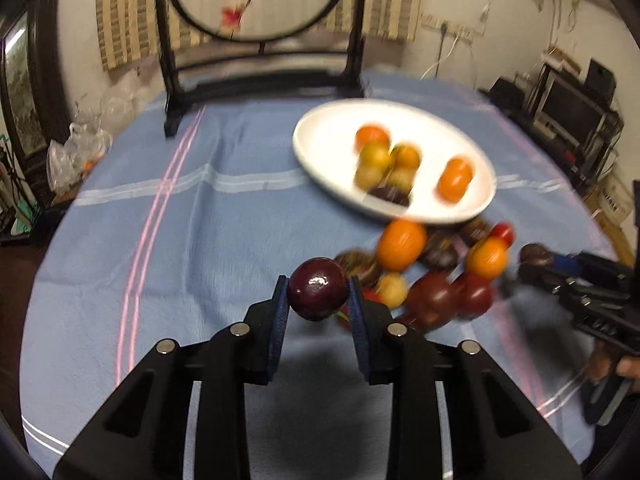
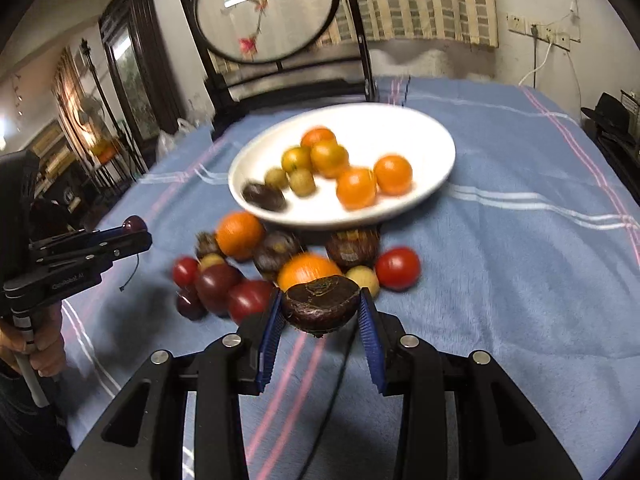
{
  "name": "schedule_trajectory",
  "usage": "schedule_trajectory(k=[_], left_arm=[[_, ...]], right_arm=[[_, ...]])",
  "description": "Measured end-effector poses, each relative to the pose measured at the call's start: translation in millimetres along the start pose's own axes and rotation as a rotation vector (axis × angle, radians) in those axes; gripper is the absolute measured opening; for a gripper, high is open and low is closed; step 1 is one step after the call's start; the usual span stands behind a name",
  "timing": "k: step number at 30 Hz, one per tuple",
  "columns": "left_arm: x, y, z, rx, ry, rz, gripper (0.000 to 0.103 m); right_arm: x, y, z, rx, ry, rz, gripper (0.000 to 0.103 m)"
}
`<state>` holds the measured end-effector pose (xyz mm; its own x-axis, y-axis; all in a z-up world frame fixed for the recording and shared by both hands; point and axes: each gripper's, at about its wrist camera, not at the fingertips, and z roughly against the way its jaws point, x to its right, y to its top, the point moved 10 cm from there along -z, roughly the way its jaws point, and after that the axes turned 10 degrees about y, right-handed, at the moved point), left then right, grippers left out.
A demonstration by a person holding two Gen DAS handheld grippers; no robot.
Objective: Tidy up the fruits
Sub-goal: 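Carry both fruits over the white plate and open both tools to release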
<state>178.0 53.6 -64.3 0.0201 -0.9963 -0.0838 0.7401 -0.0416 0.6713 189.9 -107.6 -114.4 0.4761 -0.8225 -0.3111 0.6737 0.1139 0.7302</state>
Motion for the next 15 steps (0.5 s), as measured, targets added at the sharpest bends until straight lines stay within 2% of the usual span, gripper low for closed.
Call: schedule_trajectory(k=[4, 8, 11, 15], left_arm=[[18.6, 29.1, 14.9, 0.057, -0.027, -0.021, 0.028], [39.3, 61.8, 8.0, 0.088, -0.064, -0.013, 0.028], [44.7, 76.8, -10.6, 0.071, -0.054, 0.015, 0.028], [46.6, 86.5, -47.9, -0.001, -0.044, 0.061, 0.028]], right_arm=[[-9.8, 29.9, 12.4, 0.054, -0.001, 0.025, 0.038], [-17.6, 67.1, 9.2, 0.099, 0.001, 0.032, 0.038], [-19.3, 84.5, -6.7, 0.106, 0.003, 0.021, 0.038], [-7.2, 81.8, -31.2, 0.084, 0.011, -0.035, 0.038]])
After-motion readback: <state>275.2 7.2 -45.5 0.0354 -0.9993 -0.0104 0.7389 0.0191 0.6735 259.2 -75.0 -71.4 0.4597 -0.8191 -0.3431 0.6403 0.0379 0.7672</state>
